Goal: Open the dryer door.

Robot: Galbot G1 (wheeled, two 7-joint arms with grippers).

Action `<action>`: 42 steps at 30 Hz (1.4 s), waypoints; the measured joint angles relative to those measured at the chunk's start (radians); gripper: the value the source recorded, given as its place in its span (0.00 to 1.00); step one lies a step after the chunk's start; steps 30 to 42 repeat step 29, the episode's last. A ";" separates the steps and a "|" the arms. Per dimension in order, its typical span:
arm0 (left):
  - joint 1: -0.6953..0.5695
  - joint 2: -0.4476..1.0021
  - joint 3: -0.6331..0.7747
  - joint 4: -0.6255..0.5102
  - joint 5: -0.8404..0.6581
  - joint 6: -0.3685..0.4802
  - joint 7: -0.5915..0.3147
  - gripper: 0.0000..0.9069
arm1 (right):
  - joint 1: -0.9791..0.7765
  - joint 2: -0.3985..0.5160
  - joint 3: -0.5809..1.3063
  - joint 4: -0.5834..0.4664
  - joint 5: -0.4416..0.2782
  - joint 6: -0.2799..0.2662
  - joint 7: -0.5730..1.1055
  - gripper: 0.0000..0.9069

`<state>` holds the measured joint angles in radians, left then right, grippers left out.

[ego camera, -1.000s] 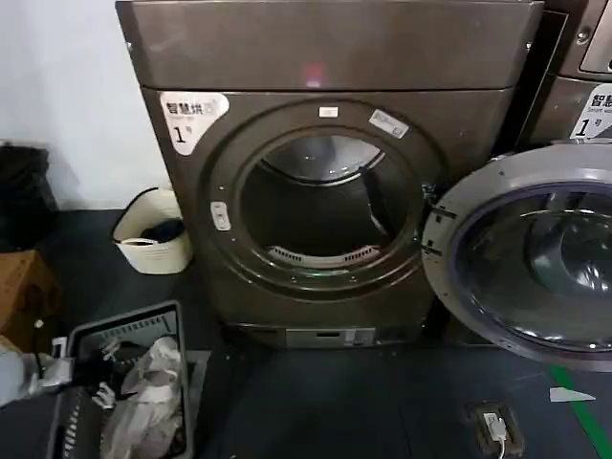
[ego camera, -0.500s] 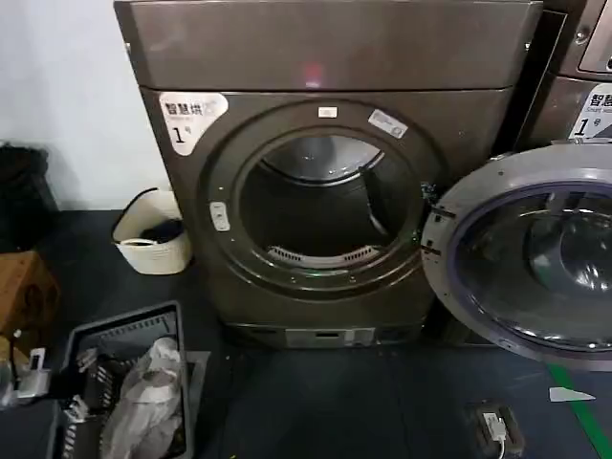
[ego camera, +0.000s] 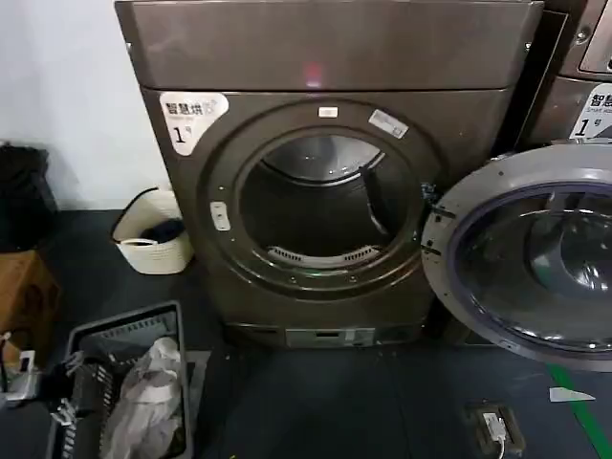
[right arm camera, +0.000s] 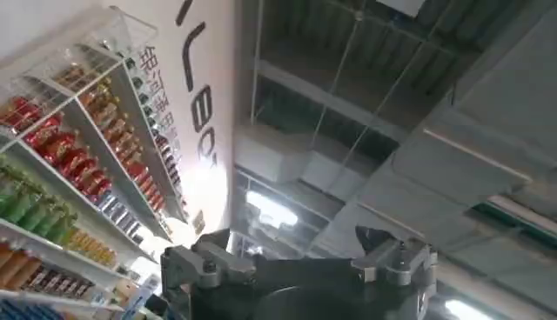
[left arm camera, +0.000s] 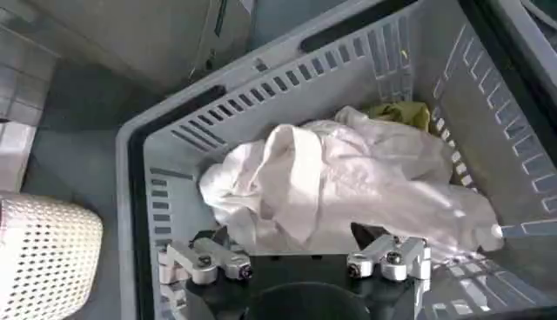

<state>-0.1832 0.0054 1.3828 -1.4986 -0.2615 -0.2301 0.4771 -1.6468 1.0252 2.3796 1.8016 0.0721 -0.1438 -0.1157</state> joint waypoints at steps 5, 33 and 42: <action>0.004 0.001 0.000 -0.012 -0.002 -0.003 -0.010 1.00 | 0.000 0.005 -0.002 0.007 -0.001 0.000 0.000 1.00; 0.011 0.019 0.003 -0.056 0.010 -0.007 0.023 1.00 | -0.019 0.008 0.033 0.006 0.009 -0.003 0.000 1.00; 0.011 0.019 0.003 -0.056 0.010 -0.007 0.023 1.00 | -0.019 0.008 0.033 0.006 0.009 -0.003 0.000 1.00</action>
